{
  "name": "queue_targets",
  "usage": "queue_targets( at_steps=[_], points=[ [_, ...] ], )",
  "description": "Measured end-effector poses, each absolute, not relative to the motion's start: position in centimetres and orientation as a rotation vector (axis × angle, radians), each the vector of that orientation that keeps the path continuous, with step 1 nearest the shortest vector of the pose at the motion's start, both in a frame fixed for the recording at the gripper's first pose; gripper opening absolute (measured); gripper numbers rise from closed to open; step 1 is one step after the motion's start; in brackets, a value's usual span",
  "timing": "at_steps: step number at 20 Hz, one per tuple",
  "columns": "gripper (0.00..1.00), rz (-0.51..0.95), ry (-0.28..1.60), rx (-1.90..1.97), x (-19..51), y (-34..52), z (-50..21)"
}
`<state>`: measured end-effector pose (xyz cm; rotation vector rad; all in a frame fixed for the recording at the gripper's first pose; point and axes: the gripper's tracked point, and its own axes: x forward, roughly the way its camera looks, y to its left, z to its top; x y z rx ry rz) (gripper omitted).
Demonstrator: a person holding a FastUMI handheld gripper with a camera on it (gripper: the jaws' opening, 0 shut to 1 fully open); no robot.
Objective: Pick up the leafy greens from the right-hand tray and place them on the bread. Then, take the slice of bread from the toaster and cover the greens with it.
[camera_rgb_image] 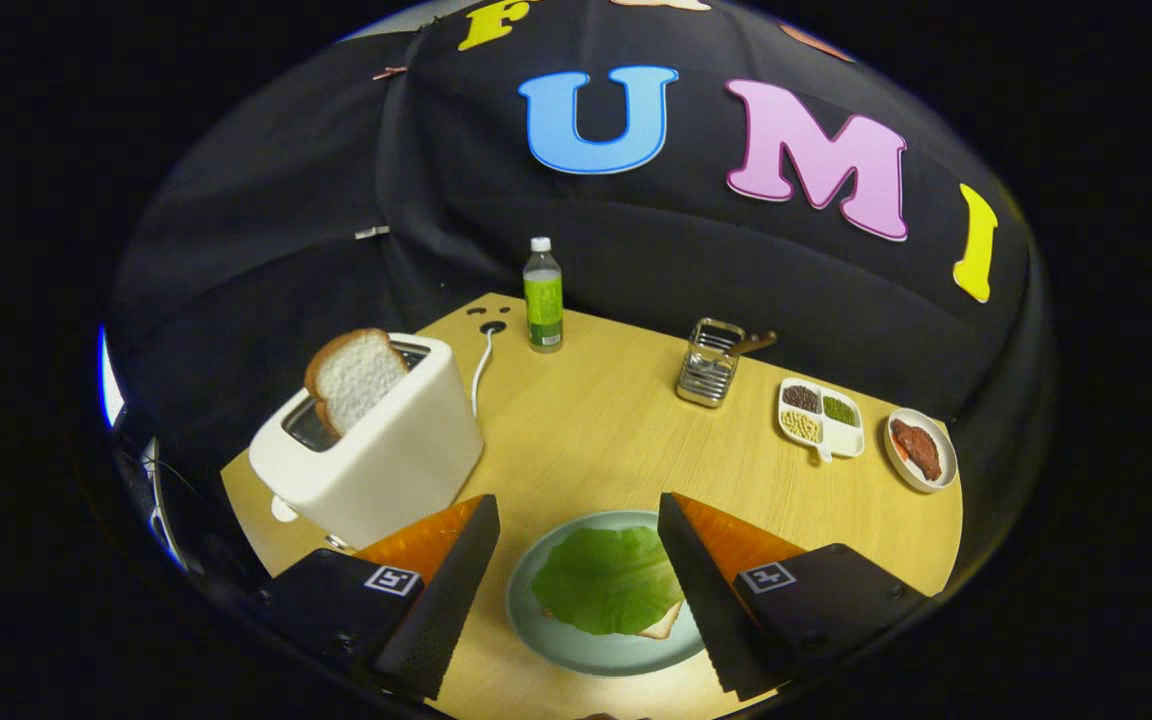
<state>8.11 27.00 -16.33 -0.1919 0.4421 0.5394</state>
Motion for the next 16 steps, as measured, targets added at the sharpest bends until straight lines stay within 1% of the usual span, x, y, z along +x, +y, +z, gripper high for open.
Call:
queue_targets(
  at_steps=[4,7,16],
  points=[
    [0.99,0.613,0.355,-0.169,7.4,31.2,-11.8],
    [0.99,0.664,0.32,-0.156,7.0,34.6,-9.9],
    [0.99,0.766,0.299,-0.22,5.8,44.0,-10.4]
  ],
)
